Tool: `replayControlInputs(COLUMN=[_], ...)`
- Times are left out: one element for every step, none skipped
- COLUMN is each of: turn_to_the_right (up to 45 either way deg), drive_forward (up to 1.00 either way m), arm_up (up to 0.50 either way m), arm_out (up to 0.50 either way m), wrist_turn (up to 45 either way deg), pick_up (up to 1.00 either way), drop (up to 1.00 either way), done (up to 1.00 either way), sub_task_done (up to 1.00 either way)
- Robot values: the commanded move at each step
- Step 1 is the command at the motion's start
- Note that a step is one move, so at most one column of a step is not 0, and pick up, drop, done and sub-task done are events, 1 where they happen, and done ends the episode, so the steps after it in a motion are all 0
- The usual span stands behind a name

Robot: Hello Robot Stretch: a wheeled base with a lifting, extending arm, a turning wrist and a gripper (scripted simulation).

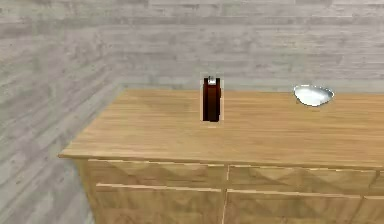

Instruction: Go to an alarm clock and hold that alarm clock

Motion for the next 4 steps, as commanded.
replayControlInputs(turn_to_the_right=[36.0,0.0,-45.0,-45.0], drive_forward=[0.0,0.45,0.0,0.0], arm_up=[0.0,0.0,0.0,0.0], arm_out=[0.0,0.0,0.0,0.0], wrist_turn=[0.0,0.0,0.0,0.0], pick_up=[0.0,0.0,0.0,0.0], drop=[0.0,0.0,0.0,0.0], done=[0.0,0.0,0.0,0.0], sub_task_done=[0.0,0.0,0.0,0.0])
